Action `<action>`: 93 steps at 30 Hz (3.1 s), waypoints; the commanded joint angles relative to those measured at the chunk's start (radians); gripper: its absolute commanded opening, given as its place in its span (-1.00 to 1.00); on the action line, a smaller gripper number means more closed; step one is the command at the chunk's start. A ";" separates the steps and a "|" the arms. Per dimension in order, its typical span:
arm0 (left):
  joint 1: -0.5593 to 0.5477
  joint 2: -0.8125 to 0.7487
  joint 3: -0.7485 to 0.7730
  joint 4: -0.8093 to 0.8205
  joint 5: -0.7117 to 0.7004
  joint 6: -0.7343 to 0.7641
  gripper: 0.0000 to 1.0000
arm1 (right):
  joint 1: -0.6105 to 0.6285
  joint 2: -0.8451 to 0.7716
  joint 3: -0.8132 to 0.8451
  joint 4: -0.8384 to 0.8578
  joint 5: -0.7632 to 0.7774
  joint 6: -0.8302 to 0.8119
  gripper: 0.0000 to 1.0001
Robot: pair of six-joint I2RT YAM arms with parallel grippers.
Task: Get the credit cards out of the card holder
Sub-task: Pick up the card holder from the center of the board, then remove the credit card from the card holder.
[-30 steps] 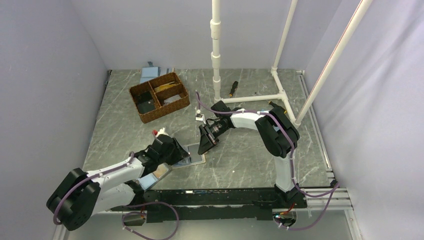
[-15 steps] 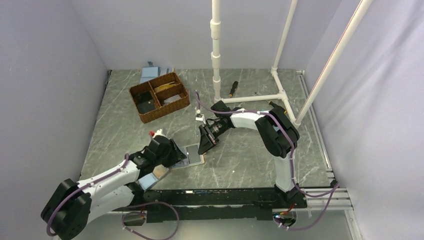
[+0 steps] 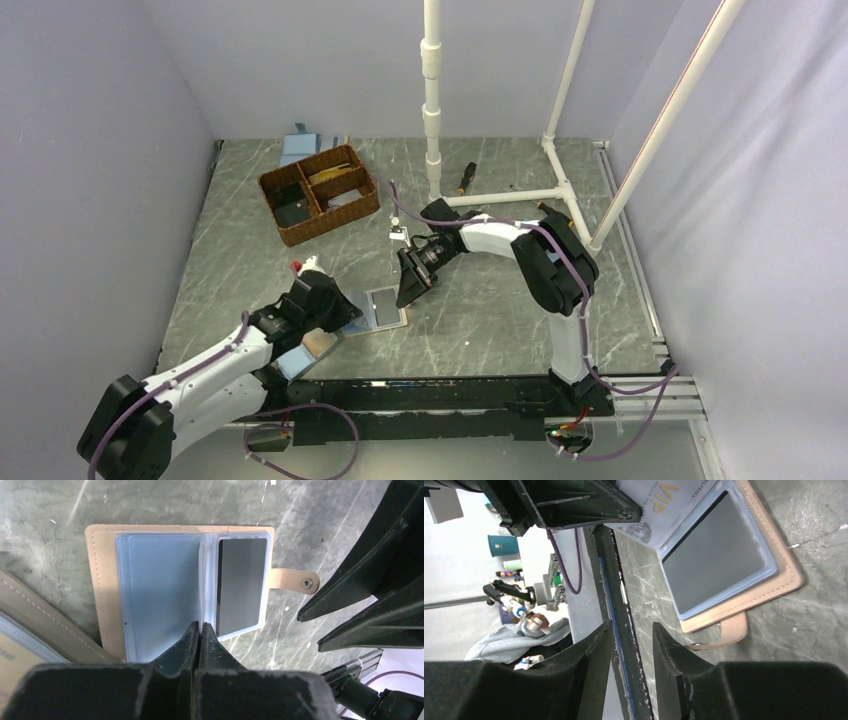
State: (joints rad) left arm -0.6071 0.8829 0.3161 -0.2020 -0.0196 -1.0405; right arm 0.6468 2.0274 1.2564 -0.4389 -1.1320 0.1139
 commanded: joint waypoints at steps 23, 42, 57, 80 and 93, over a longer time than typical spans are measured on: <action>0.017 -0.078 -0.118 0.807 0.293 0.239 -1.00 | -0.070 -0.197 0.101 -0.235 -0.146 -0.425 -0.20; 0.009 -0.047 -0.114 0.928 0.350 0.215 -1.00 | -0.099 -0.179 -0.011 0.095 -0.239 -0.030 -0.25; -0.027 0.014 -0.090 1.032 0.364 0.187 -1.00 | -0.113 -0.201 -0.052 0.212 -0.297 0.074 -0.26; -0.053 0.079 -0.078 1.057 0.370 0.181 -1.00 | -0.125 -0.214 -0.027 0.170 -0.367 0.050 -0.49; -0.053 0.022 -0.075 0.908 0.313 0.196 -0.75 | -0.125 -0.214 -0.013 0.117 -0.355 0.000 -0.92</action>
State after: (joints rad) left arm -0.6498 0.9310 0.2035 0.7494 0.2958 -0.8543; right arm 0.5106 1.8545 1.1995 -0.3168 -1.4456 0.1493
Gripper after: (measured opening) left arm 0.057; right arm 0.062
